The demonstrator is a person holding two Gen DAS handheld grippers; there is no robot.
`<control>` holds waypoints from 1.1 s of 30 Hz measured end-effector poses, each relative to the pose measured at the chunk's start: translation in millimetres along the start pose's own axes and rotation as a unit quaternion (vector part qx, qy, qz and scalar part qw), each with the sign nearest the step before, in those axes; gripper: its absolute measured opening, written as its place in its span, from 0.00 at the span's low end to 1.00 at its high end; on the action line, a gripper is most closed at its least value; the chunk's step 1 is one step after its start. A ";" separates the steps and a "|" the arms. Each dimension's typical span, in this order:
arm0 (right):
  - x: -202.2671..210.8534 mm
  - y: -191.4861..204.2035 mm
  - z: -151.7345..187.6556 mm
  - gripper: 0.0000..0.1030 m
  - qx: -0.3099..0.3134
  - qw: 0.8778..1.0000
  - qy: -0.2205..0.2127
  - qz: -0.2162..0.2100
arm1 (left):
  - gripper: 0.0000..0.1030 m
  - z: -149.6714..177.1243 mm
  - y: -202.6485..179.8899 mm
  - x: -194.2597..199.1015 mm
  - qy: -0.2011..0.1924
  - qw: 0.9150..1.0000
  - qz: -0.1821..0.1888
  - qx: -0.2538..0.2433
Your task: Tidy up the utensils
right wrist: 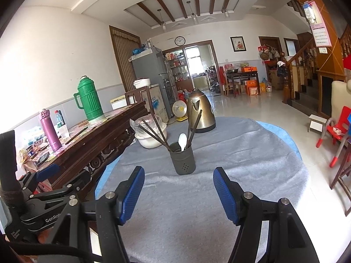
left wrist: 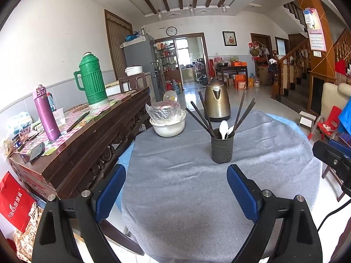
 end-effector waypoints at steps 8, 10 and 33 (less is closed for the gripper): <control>-2.0 -0.6 3.7 0.66 -0.003 1.000 0.004 -0.001 | 0.91 -2.1 2.0 3.3 -0.003 1.000 -0.005 -0.001; -1.8 -0.6 4.2 0.66 -0.003 1.000 0.004 -0.001 | 0.91 -2.1 2.4 3.6 -0.003 1.000 -0.004 -0.001; -0.9 -1.6 6.9 0.66 -0.004 1.000 0.007 0.000 | 0.91 3.0 9.1 4.5 0.003 1.000 -0.012 0.009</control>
Point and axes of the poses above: each gripper's, at about its wrist camera, not at the fingertips, and x roughly against the way its jaws point, y to its left, z to its underside, the point moved 10 cm from there along -x, roughly the way its jaws point, and after that the axes turned 11 degrees about z, right-handed, at the moved point
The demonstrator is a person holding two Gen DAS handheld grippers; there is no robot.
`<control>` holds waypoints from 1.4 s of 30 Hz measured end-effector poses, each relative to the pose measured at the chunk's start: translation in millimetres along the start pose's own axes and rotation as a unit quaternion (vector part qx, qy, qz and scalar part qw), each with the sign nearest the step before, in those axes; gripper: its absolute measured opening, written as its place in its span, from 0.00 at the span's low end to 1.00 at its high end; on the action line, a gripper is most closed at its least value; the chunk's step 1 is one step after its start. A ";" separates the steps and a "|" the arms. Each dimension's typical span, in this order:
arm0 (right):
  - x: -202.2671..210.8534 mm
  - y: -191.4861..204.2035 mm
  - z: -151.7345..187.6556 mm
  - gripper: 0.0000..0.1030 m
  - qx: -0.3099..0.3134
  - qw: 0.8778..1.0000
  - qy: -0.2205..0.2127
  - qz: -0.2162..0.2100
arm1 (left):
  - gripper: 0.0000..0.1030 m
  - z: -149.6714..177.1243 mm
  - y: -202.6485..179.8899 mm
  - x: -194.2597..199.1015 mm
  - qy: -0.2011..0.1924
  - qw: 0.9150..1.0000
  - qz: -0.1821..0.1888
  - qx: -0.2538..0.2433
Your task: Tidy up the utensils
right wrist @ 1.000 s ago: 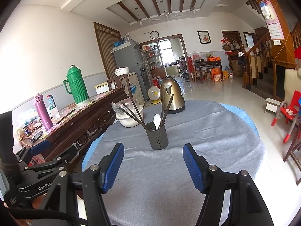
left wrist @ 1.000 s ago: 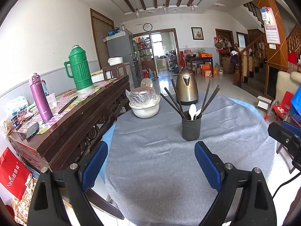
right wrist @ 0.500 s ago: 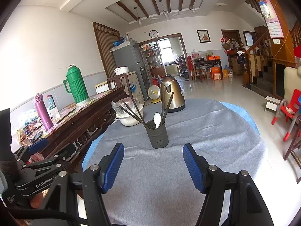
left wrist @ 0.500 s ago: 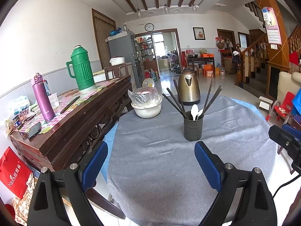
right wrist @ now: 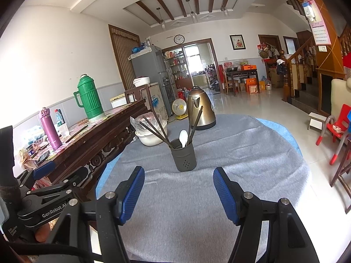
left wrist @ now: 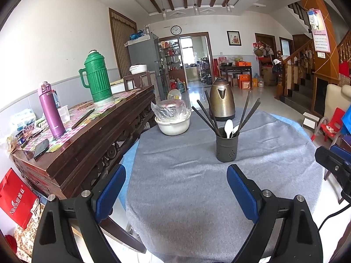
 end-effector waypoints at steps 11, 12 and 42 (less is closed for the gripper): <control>1.8 0.5 4.2 0.66 0.003 1.000 0.001 0.000 | 0.91 2.5 4.4 -1.7 0.002 1.000 -0.001 0.003; 1.7 1.0 4.6 0.66 0.004 1.000 0.001 -0.001 | 0.91 2.2 4.1 -1.7 0.002 1.000 -0.002 0.003; 4.0 6.4 5.0 0.66 0.010 1.000 0.000 -0.005 | 0.91 6.7 5.0 3.7 0.004 1.000 -0.007 0.003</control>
Point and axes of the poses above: each gripper's, at about its wrist camera, not at the fingertips, and x roughly against the way its jaws point, y to its left, z to its underside, the point moved 10 cm from there along -x, roughly the way its jaws point, and after that the axes turned 11 degrees about z, right-handed, at the moved point
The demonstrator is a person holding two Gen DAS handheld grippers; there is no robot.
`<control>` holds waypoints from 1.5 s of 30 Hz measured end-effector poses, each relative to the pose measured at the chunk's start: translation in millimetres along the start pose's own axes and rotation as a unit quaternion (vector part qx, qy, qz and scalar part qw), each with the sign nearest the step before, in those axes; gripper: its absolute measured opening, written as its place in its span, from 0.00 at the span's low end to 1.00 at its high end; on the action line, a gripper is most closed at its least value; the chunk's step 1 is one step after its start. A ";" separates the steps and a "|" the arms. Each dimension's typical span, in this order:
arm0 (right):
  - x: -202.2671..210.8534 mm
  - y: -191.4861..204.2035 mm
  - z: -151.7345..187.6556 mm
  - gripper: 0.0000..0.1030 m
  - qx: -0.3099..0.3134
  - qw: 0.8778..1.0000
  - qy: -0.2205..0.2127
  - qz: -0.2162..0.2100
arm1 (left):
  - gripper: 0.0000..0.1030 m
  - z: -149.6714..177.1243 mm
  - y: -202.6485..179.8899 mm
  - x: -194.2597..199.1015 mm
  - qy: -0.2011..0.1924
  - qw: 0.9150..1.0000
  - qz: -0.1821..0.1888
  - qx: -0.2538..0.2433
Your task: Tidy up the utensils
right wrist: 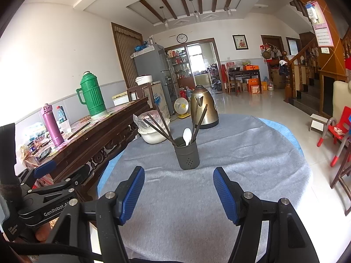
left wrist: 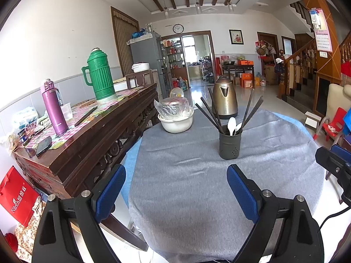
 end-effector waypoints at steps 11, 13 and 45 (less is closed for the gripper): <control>0.2 1.0 1.1 0.66 0.002 1.000 0.000 -0.001 | 0.91 0.5 1.5 0.8 0.000 1.000 -0.001 0.001; 0.1 0.9 1.1 0.66 0.002 1.000 0.000 0.000 | 0.91 0.7 1.2 0.6 0.001 1.000 0.001 0.001; 1.1 3.3 2.3 0.66 0.008 1.000 0.001 -0.007 | 0.91 1.4 3.7 -1.6 0.004 1.000 -0.005 0.002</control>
Point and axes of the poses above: each gripper's, at about its wrist camera, not at the fingertips, and x roughly against the way its jaws point, y to its left, z to its underside, the point moved 10 cm from there along -x, roughly the way its jaws point, and after that the axes turned 11 degrees about z, right-handed, at the moved point
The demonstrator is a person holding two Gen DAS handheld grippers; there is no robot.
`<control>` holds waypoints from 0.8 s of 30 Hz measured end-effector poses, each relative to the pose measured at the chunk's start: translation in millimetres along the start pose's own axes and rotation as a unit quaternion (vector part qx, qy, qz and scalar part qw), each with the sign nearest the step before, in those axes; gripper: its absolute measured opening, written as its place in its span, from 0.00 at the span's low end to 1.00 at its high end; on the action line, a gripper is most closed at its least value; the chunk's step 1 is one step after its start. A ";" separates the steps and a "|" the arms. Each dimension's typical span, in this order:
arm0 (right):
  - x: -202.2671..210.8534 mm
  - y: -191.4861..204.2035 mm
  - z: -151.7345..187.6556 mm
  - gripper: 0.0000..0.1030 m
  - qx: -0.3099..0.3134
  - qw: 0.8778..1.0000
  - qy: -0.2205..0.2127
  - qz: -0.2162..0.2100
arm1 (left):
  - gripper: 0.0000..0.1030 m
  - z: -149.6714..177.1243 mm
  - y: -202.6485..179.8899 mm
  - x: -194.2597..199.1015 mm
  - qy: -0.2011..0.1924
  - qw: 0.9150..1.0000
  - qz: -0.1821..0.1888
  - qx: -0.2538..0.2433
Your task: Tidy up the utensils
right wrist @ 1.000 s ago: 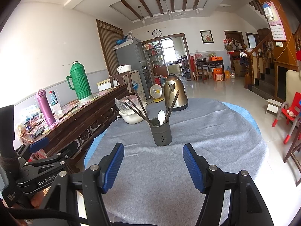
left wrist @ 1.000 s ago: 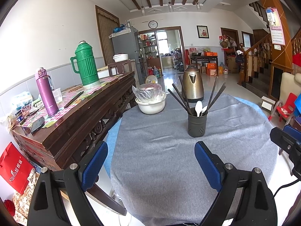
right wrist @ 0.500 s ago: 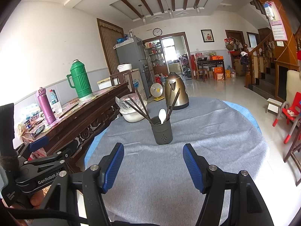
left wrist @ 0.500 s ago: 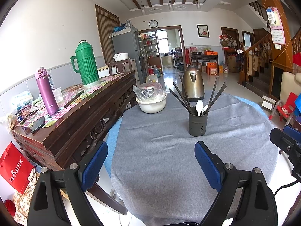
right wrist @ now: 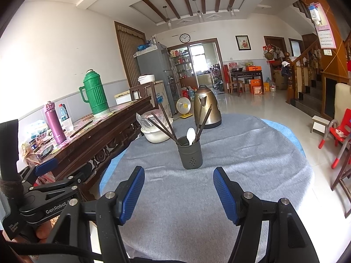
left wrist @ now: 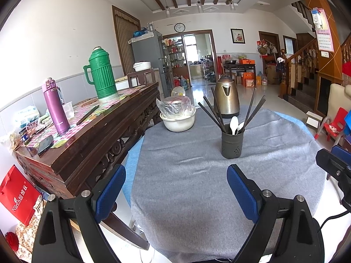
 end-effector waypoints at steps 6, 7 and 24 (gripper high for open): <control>0.1 0.1 0.0 0.66 0.000 1.000 0.001 0.000 | 0.91 1.6 0.3 -0.7 0.001 1.000 0.000 0.000; 0.2 0.2 -0.1 0.66 0.000 1.000 0.001 -0.001 | 0.91 2.0 0.6 -0.7 0.002 1.000 -0.002 0.001; 1.3 0.9 1.6 0.66 0.003 1.000 -0.002 -0.002 | 0.91 4.4 3.6 0.1 0.003 1.000 -0.006 0.002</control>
Point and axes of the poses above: each gripper's, at about its wrist camera, not at the fingertips, and x roughly against the way its jaws point, y to its left, z to its underside, the point moved 10 cm from there along -x, roughly the way its jaws point, and after that the axes turned 11 degrees about z, right-handed, at the moved point
